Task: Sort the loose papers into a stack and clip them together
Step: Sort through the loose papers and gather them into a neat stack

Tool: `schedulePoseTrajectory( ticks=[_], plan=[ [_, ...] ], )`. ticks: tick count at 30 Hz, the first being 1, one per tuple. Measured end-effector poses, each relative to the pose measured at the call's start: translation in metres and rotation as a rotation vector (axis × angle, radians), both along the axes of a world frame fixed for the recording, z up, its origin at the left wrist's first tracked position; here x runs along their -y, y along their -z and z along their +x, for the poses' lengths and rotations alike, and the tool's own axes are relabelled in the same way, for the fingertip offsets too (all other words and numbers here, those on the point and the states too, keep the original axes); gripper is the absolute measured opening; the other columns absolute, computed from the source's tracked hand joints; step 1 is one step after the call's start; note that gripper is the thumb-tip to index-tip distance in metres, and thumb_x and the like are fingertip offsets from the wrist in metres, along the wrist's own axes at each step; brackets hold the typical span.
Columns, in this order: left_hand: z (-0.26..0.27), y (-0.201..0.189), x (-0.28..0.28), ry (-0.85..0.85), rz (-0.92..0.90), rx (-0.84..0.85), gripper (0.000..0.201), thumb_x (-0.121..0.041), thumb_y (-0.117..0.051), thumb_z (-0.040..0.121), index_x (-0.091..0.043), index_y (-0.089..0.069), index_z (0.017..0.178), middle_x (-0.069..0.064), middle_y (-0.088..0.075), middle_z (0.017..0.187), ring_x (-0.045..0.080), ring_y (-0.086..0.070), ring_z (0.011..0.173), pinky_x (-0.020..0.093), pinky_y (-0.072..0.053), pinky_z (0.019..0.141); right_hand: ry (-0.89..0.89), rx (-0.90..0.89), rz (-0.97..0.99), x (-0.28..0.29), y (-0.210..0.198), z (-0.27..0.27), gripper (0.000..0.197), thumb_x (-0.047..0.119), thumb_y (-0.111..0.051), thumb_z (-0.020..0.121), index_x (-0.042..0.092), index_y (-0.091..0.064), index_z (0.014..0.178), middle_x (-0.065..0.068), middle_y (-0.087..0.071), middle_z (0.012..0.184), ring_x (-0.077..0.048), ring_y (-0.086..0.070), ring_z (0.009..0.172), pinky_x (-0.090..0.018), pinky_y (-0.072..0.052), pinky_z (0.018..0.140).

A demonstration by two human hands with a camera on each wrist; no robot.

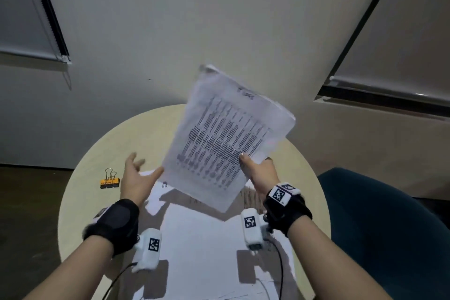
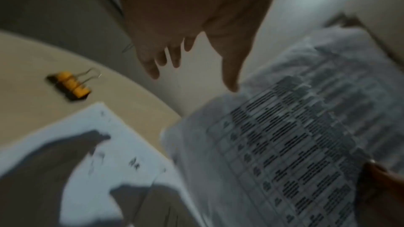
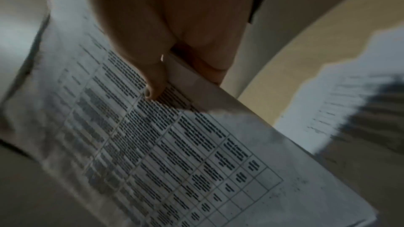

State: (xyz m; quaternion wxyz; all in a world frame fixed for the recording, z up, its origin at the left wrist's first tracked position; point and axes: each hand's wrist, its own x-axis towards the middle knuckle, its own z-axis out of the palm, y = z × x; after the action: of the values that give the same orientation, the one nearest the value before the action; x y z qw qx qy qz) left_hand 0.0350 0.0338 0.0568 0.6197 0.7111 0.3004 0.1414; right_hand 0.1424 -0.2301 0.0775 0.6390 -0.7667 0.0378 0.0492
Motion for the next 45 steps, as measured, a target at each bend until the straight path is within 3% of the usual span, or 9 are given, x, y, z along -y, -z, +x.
schedulePoseTrajectory(
  ticks=[3, 10, 20, 24, 27, 32, 35, 39, 45],
  plan=[
    [0.005, -0.02, -0.002, 0.214, 0.227, 0.054, 0.089, -0.027, -0.08, 0.075, -0.02, -0.029, 0.147, -0.01, -0.044, 0.138, 0.011, -0.042, 0.128, 0.029, -0.034, 0.106, -0.145, 0.057, -0.024, -0.009, -0.022, -0.005, 0.022, 0.022, -0.074, 0.082, 0.004, -0.062, 0.077, -0.009, -0.065, 0.071, -0.021, -0.057, 0.062, -0.032, -0.046, 0.063],
    [-0.006, 0.015, 0.017, 0.327, -0.006, -0.007, 0.015, -0.014, -0.064, 0.089, -0.015, -0.062, 0.105, -0.004, -0.069, 0.1, 0.02, -0.066, 0.099, 0.045, -0.05, 0.097, -0.307, -0.13, -0.345, -0.009, 0.029, -0.026, 0.032, 0.033, -0.074, 0.08, 0.005, -0.058, 0.08, -0.008, -0.063, 0.071, -0.023, -0.06, 0.061, -0.031, -0.051, 0.057],
    [0.0, 0.029, 0.0, 0.293, 0.007, -0.181, 0.023, -0.027, -0.059, 0.093, -0.004, -0.061, 0.09, 0.012, -0.063, 0.082, 0.025, -0.056, 0.076, 0.031, -0.041, 0.07, -0.425, -0.07, -0.261, -0.036, 0.008, -0.035, 0.007, 0.014, -0.07, 0.081, 0.013, -0.066, 0.087, -0.003, -0.065, 0.075, -0.011, -0.058, 0.06, -0.019, -0.047, 0.052],
    [-0.034, 0.059, -0.044, 0.133, 0.016, -0.32, 0.03, -0.03, -0.057, 0.094, -0.001, -0.058, 0.096, 0.017, -0.06, 0.077, 0.027, -0.055, 0.069, 0.033, -0.039, 0.066, -0.866, -0.271, -0.688, -0.034, 0.038, -0.034, 0.09, 0.027, -0.086, 0.069, 0.018, -0.037, 0.144, -0.007, -0.052, 0.137, -0.02, -0.06, 0.108, -0.031, -0.058, 0.079],
    [-0.078, 0.093, -0.075, 0.034, 0.022, -0.458, 0.028, -0.022, -0.059, 0.093, 0.004, -0.057, 0.083, 0.014, -0.053, 0.059, 0.024, -0.049, 0.055, 0.032, -0.036, 0.059, -1.059, -0.188, -1.11, -0.029, 0.076, -0.038, 0.119, 0.037, -0.087, 0.064, 0.022, -0.009, 0.153, -0.006, -0.016, 0.16, -0.027, -0.019, 0.147, -0.046, -0.028, 0.116],
    [-0.131, 0.133, -0.092, -0.051, -0.075, -0.624, 0.027, -0.016, -0.064, 0.09, 0.008, -0.058, 0.078, 0.011, -0.048, 0.05, 0.022, -0.046, 0.054, 0.036, -0.034, 0.063, -1.006, -0.195, -1.252, -0.017, 0.1, -0.049, 0.142, 0.046, -0.089, 0.056, 0.032, 0.016, 0.15, -0.01, 0.021, 0.159, -0.036, 0.018, 0.146, -0.062, -0.009, 0.115],
    [-0.138, 0.133, -0.085, -0.003, -0.054, -0.673, 0.022, -0.014, -0.063, 0.09, 0.003, -0.055, 0.079, 0.011, -0.051, 0.054, 0.023, -0.048, 0.053, 0.033, -0.035, 0.058, -1.078, -0.243, -1.253, -0.015, 0.108, -0.051, 0.173, 0.065, -0.087, 0.015, 0.038, 0.023, 0.147, -0.009, 0.028, 0.157, -0.036, 0.019, 0.146, -0.065, -0.003, 0.113],
    [-0.135, 0.126, -0.081, 0.069, 0.019, -0.705, 0.024, -0.018, -0.063, 0.09, 0.006, -0.059, 0.092, 0.01, -0.053, 0.06, 0.023, -0.049, 0.058, 0.031, -0.036, 0.06, -1.047, -0.182, -1.233, -0.022, 0.103, -0.044, 0.149, 0.044, -0.091, 0.054, 0.033, 0.023, 0.148, -0.014, 0.026, 0.157, -0.036, 0.023, 0.145, -0.062, 0.005, 0.113],
    [-0.117, 0.113, -0.067, 0.139, 0.17, -0.754, 0.024, -0.024, -0.058, 0.093, -0.006, -0.055, 0.078, 0.008, -0.057, 0.062, 0.023, -0.052, 0.058, 0.028, -0.032, 0.052, -1.005, -0.102, -1.297, -0.026, 0.11, -0.032, 0.146, 0.048, -0.09, 0.051, 0.027, 0.014, 0.152, -0.015, 0.005, 0.159, -0.032, 0.007, 0.148, -0.06, 0.0, 0.116]
  ],
)
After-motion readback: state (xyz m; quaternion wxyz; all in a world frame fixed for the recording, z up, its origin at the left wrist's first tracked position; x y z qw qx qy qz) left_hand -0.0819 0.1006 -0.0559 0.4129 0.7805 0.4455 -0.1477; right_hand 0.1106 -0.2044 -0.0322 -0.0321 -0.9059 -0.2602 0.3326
